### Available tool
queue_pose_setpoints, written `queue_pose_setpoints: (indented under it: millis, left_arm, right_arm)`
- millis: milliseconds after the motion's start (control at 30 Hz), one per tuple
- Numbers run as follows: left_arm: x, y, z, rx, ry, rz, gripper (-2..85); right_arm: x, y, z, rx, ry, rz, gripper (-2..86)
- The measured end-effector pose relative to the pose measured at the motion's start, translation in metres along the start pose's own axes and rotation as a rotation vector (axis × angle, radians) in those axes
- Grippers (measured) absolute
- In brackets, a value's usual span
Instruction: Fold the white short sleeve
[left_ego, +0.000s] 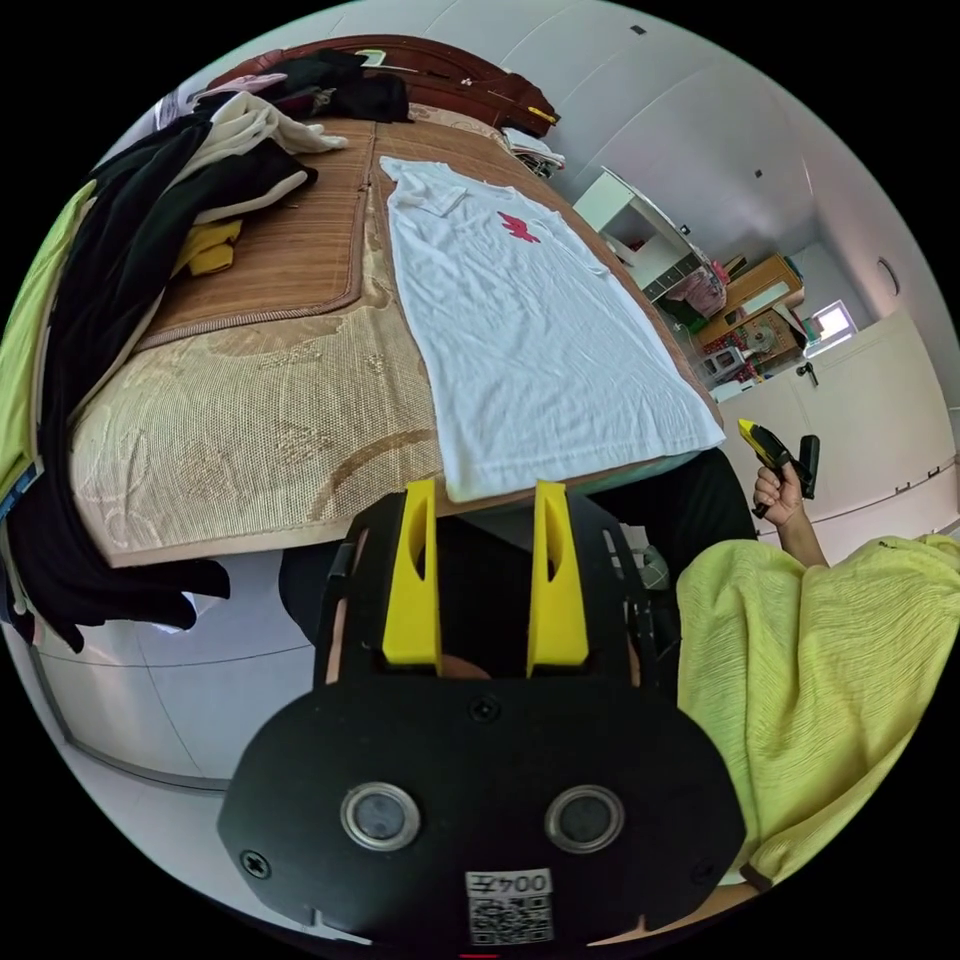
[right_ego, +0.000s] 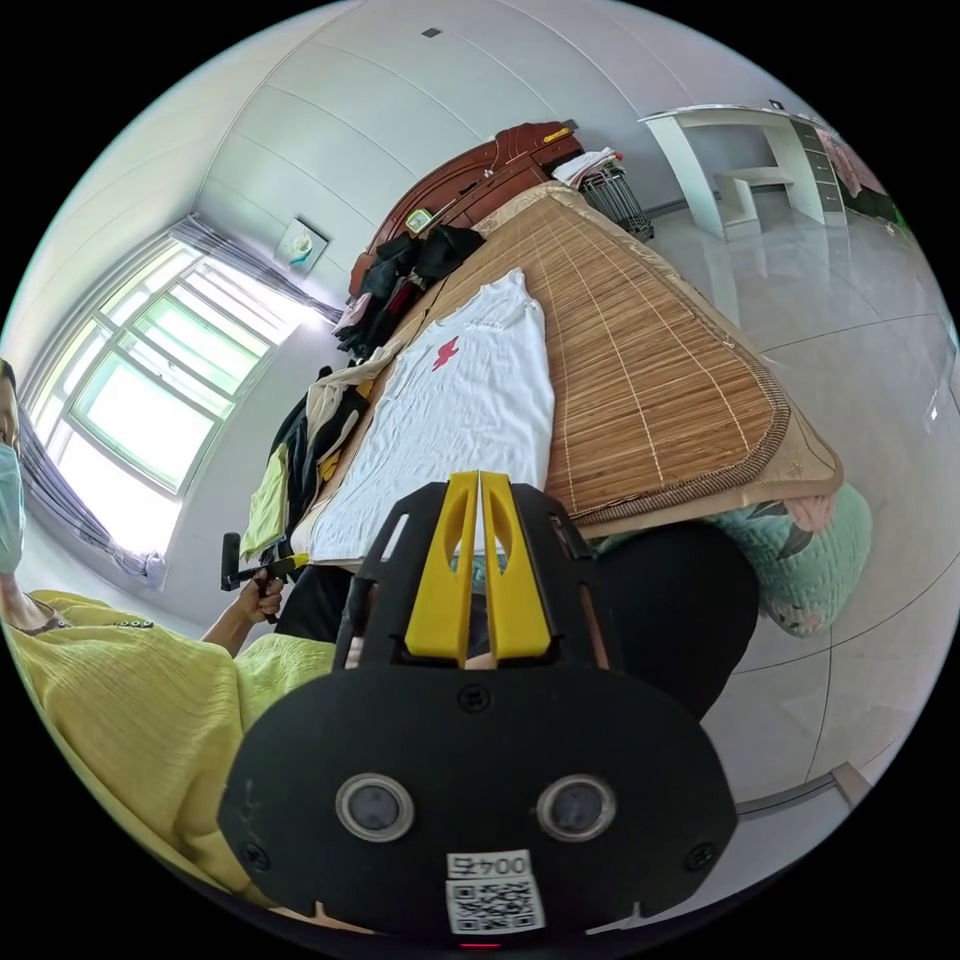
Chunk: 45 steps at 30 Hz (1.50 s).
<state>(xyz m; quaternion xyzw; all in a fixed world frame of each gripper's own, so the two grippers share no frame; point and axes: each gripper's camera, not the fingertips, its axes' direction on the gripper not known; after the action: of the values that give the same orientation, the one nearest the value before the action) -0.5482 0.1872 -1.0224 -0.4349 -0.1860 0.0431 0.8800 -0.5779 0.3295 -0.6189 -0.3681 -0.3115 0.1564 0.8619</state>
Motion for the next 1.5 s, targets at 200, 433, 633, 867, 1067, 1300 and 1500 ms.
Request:
queue_pose_setpoints:
  millis: [200, 433, 633, 867, 1067, 1300, 1500]
  left_arm:
    - [0.005, 0.005, 0.010, 0.008, 0.055, -0.016, 12.3]
    - [0.006, 0.004, 0.013, 0.044, 0.089, -0.033, 7.5]
    - [0.019, 0.004, 0.010, 0.076, 0.055, -0.021, 2.8]
    - [0.032, 0.000, 0.012, 0.077, 0.027, -0.019, 2.0]
    - [0.036, -0.003, 0.009, 0.088, 0.024, -0.031, 1.8]
    - [0.040, -0.012, 0.004, 0.100, 0.015, -0.039, 1.5]
    - [0.043, -0.017, -0.012, 0.141, 0.028, -0.056, 1.3]
  right_arm:
    - [0.008, -0.002, -0.001, 0.003, 0.018, 0.013, -0.5]
    - [0.026, -0.009, -0.004, -0.013, 0.100, 0.058, 4.2]
    - [0.060, -0.013, -0.010, 0.000, 0.045, 0.183, 6.8]
    - [0.082, -0.034, 0.011, -0.089, -0.156, 0.240, 10.5]
    - [0.081, -0.042, 0.028, -0.210, -0.106, 0.218, 9.6]
    - [0.096, -0.045, 0.024, -0.223, -0.131, 0.241, 7.0]
    - [0.101, -0.044, 0.009, -0.170, -0.119, 0.237, 3.9]
